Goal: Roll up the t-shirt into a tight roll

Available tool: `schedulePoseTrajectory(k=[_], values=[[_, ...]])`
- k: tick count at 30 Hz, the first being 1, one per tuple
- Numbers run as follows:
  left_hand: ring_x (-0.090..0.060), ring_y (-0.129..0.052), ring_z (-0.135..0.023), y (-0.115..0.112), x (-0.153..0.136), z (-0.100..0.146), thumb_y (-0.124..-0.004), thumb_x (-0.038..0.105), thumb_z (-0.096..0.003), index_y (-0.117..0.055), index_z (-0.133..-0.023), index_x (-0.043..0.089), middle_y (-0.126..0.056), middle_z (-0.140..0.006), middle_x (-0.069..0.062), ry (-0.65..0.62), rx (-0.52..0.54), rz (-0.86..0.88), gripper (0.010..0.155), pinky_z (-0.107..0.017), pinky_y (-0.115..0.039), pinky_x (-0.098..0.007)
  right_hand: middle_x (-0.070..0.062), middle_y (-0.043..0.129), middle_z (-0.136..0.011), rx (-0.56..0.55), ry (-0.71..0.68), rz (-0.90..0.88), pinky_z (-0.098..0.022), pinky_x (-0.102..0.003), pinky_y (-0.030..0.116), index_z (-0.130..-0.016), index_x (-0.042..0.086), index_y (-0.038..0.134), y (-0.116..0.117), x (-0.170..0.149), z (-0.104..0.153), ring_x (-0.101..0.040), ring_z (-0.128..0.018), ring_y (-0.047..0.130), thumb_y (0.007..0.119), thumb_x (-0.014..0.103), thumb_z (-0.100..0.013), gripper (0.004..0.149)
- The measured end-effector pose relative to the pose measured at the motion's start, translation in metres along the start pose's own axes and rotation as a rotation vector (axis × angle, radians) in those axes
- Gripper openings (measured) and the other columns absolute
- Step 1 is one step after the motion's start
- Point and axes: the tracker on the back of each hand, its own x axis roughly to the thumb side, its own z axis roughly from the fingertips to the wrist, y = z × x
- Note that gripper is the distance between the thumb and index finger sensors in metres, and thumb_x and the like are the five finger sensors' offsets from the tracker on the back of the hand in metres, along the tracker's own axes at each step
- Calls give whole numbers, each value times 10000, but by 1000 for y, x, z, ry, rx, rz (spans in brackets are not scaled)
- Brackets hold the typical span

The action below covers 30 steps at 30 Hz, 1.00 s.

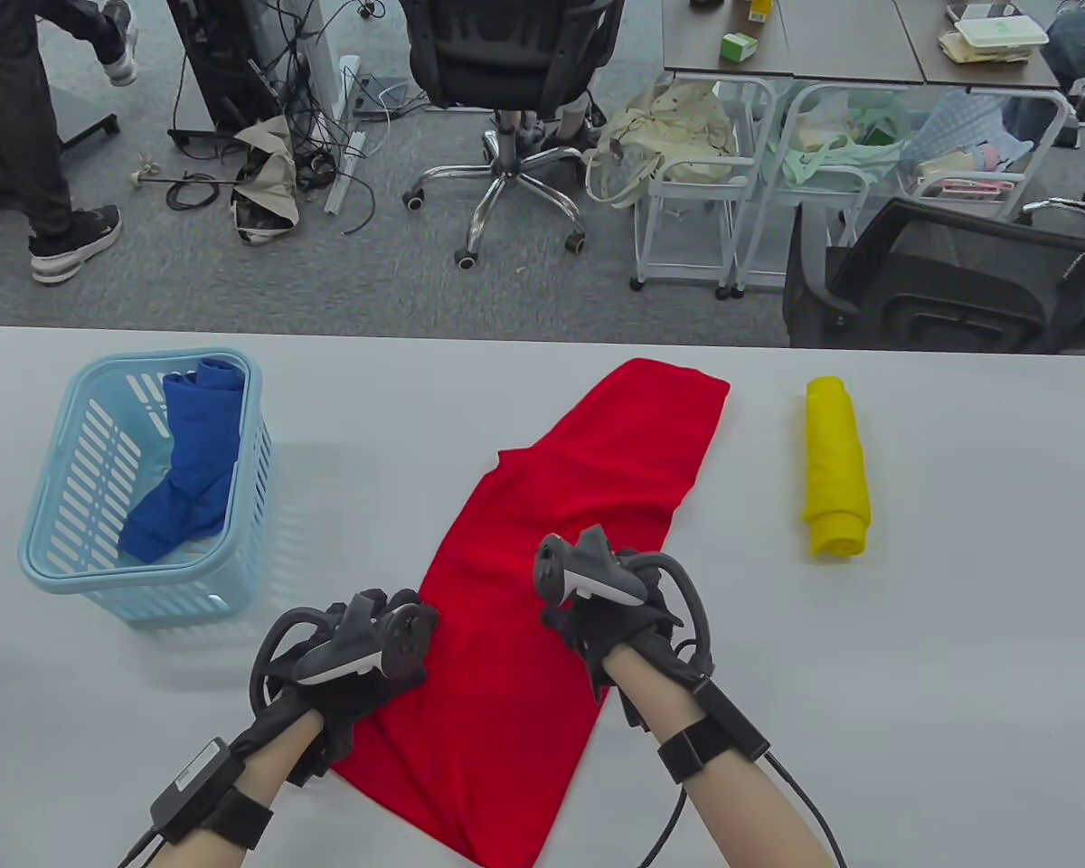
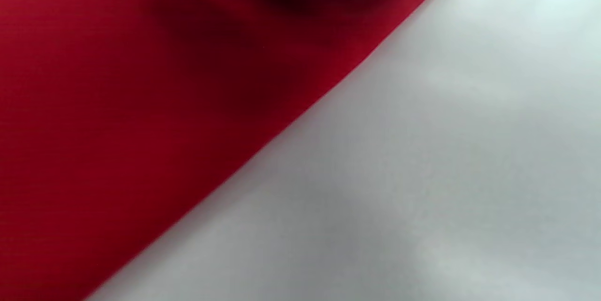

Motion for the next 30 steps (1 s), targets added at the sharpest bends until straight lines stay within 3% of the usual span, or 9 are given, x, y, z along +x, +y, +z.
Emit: schedulePoseTrajectory(k=[2, 4, 8, 10, 13, 16, 17, 23, 30], values=[[-164, -954, -889, 9, 12, 9, -562, 599, -476, -790, -947, 414, -922, -985, 104, -63, 67, 51, 555, -770, -667, -501, -195, 65, -1177, 51, -9, 31, -736, -636, 348, -1148, 186, 83, 8, -1, -7, -511, -1095, 184, 509, 596, -576, 823], [-178, -965, -867, 10, 16, 11, -564, 592, -478, -806, -940, 402, -959, -948, 90, -58, 71, 22, 555, -765, -672, -504, -176, -1, -1163, 72, -72, 10, -743, -644, 309, -1132, 200, 29, 8, -8, -9, -502, -1090, 99, 511, 585, -578, 829], [-291, -654, -1119, -3, 10, 2, -554, 624, -467, -492, -1102, 468, -543, -1241, 37, -1, 23, -39, 657, -796, -590, -553, -97, 8, -1177, 101, -116, 12, -756, -646, 262, -1130, 273, 69, 5, -31, -8, -445, -1115, 75, 653, 522, -560, 854], [-340, -501, -1154, -14, 11, -3, -537, 641, -467, -371, -1117, 485, -336, -1268, 16, -15, -67, 1, 688, -808, -538, -569, -79, 50, -1188, 105, -86, 33, -755, -647, 267, -1132, 288, 109, 1, -38, -7, -442, -1120, 95, 709, 489, -547, 862], [-384, -373, -1153, -25, 17, -9, -498, 662, -460, -252, -1103, 506, -219, -1259, 4, -34, -112, -19, 706, -816, -490, -579, -92, 107, -1197, 69, -32, 114, -753, -644, 298, -1141, 273, 173, -8, -37, -1, -449, -1125, 156, 759, 444, -542, 855], [-360, -360, -1165, -20, 19, -11, -476, 656, -465, -250, -1105, 511, -201, -1260, 10, -28, -79, -47, 694, -822, -486, -575, -136, 146, -1213, -25, -79, 116, -753, -640, 326, -1149, 273, 187, -12, -16, 9, -461, -1131, 240, 742, 430, -555, 828], [-362, -332, -1167, -20, 19, -11, -461, 655, -468, -155, -1098, 503, -155, -1255, 11, -32, -81, -32, 716, -824, -475, -575, -141, 161, -1215, -44, -109, 108, -754, -633, 341, -1151, 272, 197, -14, -6, 11, -461, -1129, 272, 739, 433, -556, 821], [-367, -254, -1161, -25, 27, -13, -423, 654, -467, -163, -1091, 510, -106, -1241, 21, -56, -114, -61, 692, -827, -444, -583, -189, 186, -1186, -40, -177, 121, -744, -594, 400, -1155, 205, 193, -18, 32, 9, -426, -1070, 415, 691, 458, -568, 810], [-350, -271, -1167, -23, 27, -14, -411, 648, -472, -187, -1091, 518, -151, -1251, 26, -58, -106, -44, 670, -828, -453, -578, -110, 463, -1131, -143, -96, 187, -717, -558, 515, -1086, 240, 478, -12, 39, 3, -326, -956, 653, 727, 388, -570, 592]])
